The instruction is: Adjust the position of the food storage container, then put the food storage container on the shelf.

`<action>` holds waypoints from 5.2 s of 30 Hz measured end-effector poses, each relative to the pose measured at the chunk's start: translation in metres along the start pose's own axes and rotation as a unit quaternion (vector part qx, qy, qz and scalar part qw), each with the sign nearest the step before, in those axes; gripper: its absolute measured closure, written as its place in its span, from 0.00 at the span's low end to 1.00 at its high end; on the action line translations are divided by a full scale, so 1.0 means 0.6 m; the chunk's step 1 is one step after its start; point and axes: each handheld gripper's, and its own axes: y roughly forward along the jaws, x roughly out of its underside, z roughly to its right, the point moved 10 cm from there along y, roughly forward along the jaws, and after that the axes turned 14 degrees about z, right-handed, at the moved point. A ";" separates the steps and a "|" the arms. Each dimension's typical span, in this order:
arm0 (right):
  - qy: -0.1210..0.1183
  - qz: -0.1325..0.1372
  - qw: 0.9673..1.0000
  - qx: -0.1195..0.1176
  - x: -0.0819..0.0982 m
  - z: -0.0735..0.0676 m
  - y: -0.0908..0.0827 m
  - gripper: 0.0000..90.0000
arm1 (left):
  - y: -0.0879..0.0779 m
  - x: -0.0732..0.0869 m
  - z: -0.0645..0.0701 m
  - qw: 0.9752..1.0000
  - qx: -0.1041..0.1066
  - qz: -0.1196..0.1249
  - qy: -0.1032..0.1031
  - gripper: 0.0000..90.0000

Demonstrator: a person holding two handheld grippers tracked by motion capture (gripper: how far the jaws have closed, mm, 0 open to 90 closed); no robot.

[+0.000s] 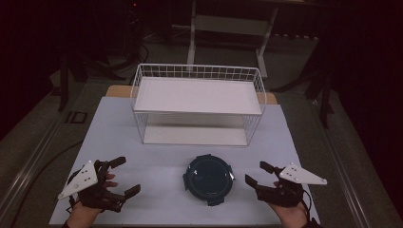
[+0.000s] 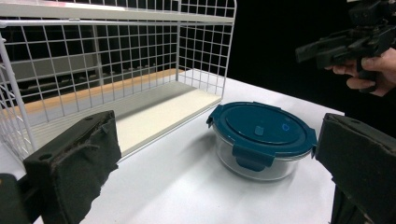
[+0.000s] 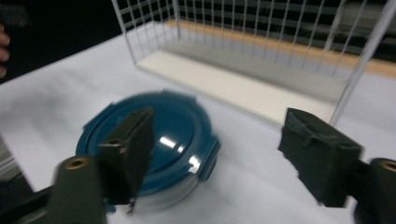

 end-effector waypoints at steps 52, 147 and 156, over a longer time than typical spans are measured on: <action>-0.001 -0.124 0.991 -0.053 0.124 0.001 0.093 1.00 | 0.009 0.016 0.008 1.000 0.014 -0.020 0.000 0.00; 0.000 -0.041 0.997 -0.068 0.043 -0.062 0.097 0.15 | 0.132 0.145 0.021 0.870 -0.051 -0.317 -0.374 0.27; 0.005 -0.049 0.996 -0.073 0.048 -0.066 0.101 0.16 | 0.132 0.156 0.020 0.854 -0.049 -0.318 -0.410 0.46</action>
